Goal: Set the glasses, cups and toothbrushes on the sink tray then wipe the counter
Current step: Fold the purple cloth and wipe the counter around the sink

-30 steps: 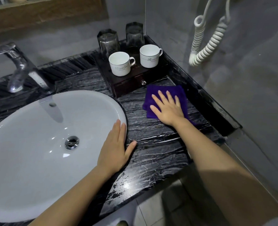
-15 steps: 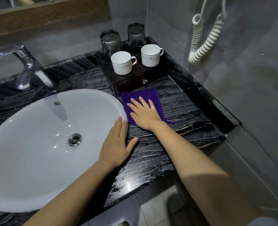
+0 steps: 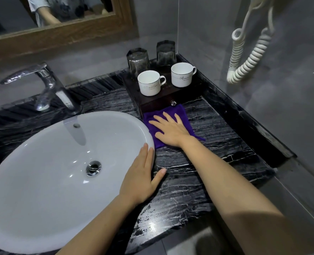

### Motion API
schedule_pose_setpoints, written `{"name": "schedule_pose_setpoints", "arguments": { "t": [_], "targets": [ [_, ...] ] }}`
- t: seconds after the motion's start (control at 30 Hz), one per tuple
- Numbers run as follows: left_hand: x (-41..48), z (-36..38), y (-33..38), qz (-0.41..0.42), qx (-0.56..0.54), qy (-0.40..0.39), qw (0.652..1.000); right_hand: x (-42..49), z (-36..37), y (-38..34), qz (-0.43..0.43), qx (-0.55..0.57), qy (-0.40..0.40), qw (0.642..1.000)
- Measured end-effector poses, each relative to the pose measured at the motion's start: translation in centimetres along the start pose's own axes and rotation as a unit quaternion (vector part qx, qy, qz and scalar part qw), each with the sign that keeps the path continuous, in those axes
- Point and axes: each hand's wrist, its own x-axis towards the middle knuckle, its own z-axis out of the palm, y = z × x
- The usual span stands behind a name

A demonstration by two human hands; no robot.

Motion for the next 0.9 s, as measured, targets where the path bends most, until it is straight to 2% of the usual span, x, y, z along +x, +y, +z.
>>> {"name": "schedule_pose_setpoints", "arguments": {
  "t": [0.2,0.4,0.63,0.73,0.9],
  "targets": [
    [0.1,0.1,-0.2,-0.002,0.010,-0.010,1.000,-1.1,0.5,0.0,-0.031,-0.015,-0.006,0.999],
    [0.0,0.0,0.0,-0.014,0.005,-0.027,1.000,-4.0,0.8,-0.9,-0.023,0.003,-0.010,1.000],
    [-0.7,-1.5,-0.4,-0.030,-0.106,-0.109,0.988,-7.9,1.8,-2.0,-0.012,0.005,0.001,1.000],
    [-3.4,-2.4,-1.4,-0.026,-0.088,-0.134,0.987,-9.8,2.3,-2.7,-0.008,0.002,0.000,1.000],
    [-9.2,-3.8,-3.0,-0.032,-0.019,-0.119,0.992,-12.8,3.3,-4.3,0.005,0.012,-0.003,1.000]
  ]
}}
